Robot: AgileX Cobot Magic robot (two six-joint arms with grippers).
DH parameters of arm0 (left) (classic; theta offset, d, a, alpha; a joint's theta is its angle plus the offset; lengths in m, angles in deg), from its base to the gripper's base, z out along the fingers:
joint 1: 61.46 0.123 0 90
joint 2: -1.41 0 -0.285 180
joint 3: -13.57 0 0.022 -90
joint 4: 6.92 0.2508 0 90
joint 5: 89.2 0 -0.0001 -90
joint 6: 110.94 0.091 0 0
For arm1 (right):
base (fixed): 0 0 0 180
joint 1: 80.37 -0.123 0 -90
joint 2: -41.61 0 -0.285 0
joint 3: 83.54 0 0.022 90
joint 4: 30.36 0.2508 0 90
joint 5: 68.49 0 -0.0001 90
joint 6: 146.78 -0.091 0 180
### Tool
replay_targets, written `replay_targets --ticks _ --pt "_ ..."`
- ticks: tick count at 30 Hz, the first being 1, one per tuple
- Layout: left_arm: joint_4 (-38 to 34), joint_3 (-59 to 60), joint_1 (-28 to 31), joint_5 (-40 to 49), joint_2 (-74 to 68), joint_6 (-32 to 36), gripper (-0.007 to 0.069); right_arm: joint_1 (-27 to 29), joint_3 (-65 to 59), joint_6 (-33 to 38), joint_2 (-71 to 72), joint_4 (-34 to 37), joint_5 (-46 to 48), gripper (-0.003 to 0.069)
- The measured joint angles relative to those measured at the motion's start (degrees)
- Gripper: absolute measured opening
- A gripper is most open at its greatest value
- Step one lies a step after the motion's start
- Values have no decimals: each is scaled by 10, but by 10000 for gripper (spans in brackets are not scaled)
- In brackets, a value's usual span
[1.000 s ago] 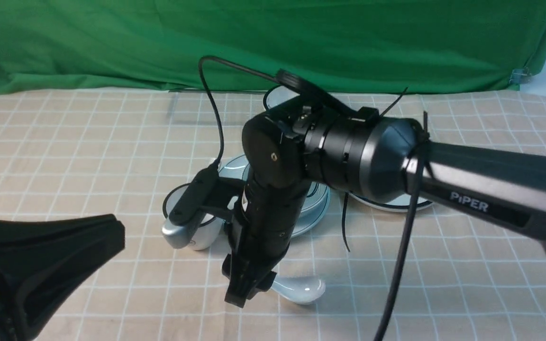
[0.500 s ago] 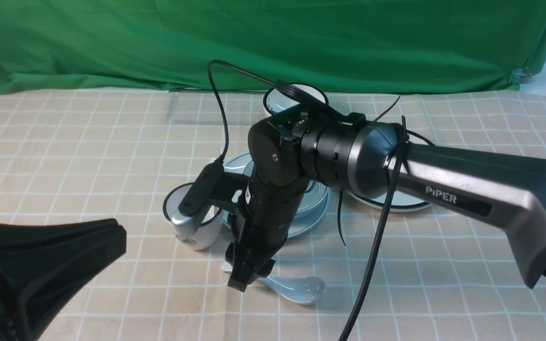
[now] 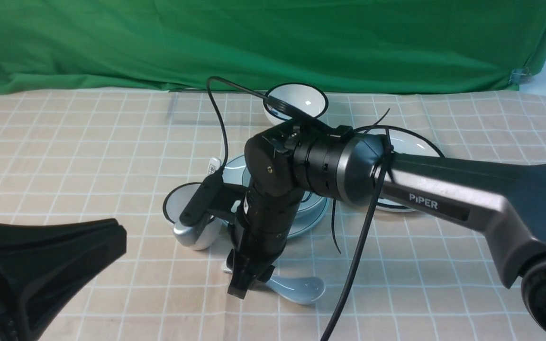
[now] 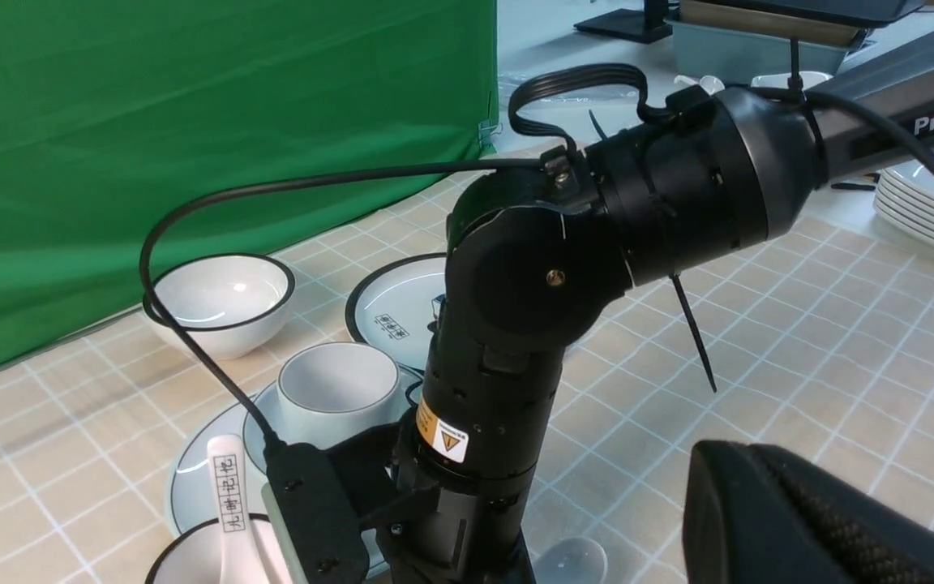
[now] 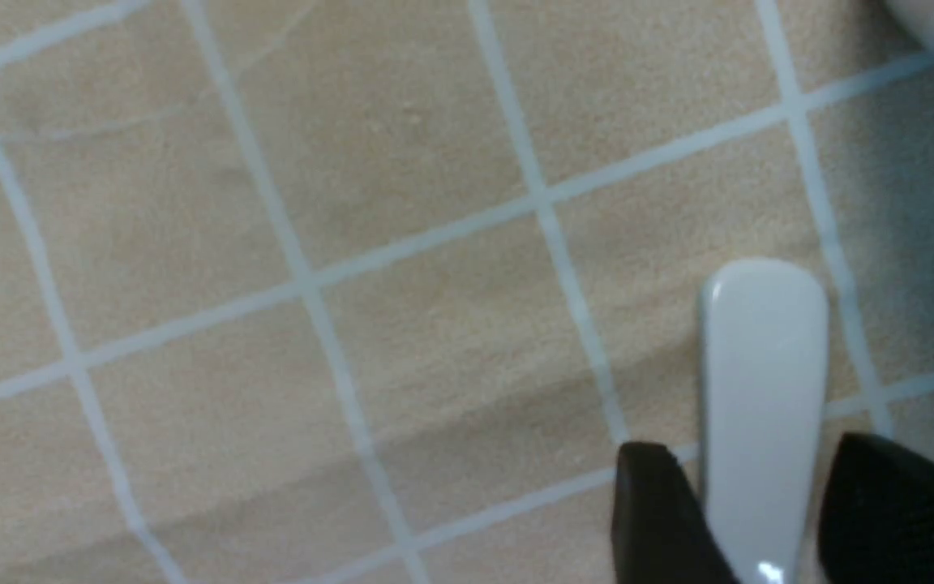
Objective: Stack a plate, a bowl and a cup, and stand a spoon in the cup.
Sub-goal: Use the right arm to grab a blue soup spoon, then use the right arm to put the blue soup spoon into the blue teacup in the middle
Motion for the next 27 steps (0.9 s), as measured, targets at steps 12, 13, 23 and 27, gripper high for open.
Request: replay_targets --ticks 12,13,23,27 --pt "2 0 0 -2 0 0 -1 -3 -1 -58 101 1 120 165" --pt "2 0 0 -2 0 0 -1 -3 -2 -66 128 -3 125 165" --pt "3 0 0 -7 0 0 -1 62 -247 -229 362 -9 -332 165" --pt "3 0 0 -8 0 0 -1 58 -391 -253 364 10 -683 165"
